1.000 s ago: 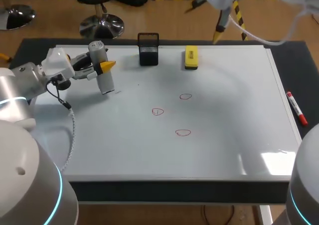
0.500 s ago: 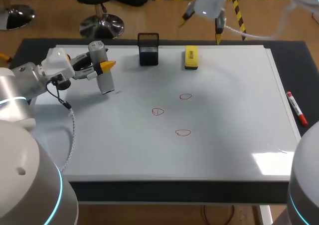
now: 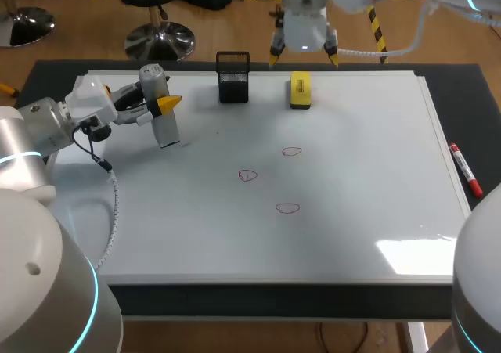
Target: Pick up the inspection probe, press it on each red-marked spot on the whiteboard one by one, put down the probe, pick up the eraser, and wipe off all the red marks.
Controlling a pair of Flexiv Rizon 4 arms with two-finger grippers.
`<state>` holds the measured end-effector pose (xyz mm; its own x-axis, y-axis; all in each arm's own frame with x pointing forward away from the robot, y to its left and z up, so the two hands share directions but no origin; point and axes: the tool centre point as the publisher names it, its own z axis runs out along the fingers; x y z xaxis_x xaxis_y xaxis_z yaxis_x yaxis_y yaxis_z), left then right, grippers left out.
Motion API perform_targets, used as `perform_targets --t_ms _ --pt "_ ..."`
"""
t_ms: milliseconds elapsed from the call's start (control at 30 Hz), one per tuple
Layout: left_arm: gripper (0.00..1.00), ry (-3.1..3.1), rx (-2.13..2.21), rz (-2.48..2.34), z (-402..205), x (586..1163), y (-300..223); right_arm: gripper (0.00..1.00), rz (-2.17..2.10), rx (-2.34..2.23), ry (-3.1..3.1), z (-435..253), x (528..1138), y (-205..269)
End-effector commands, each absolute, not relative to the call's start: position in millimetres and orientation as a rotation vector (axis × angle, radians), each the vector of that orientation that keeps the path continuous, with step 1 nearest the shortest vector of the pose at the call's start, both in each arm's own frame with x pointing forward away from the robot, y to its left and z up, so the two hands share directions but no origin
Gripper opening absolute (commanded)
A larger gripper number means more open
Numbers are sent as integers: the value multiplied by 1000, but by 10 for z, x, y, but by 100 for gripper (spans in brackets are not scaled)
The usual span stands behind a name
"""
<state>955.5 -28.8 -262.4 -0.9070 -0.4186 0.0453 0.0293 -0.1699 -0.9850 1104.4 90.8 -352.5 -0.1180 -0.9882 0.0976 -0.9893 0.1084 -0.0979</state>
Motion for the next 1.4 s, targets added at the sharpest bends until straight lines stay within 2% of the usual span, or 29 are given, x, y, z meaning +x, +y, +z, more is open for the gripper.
perform_targets --t_ms 33,533,1400 --pt "0 1797 -445 -2151 -2624 9554 -293 100 447 1910 -2262 -3565 11053 908" --pt "0 1797 -445 -2151 -2624 9554 -293 100 309 1834 -2577 -3648 11128 704" --pt "0 1797 -445 -2151 -2624 9554 -293 100 21 2007 -2545 -3863 11090 1065"
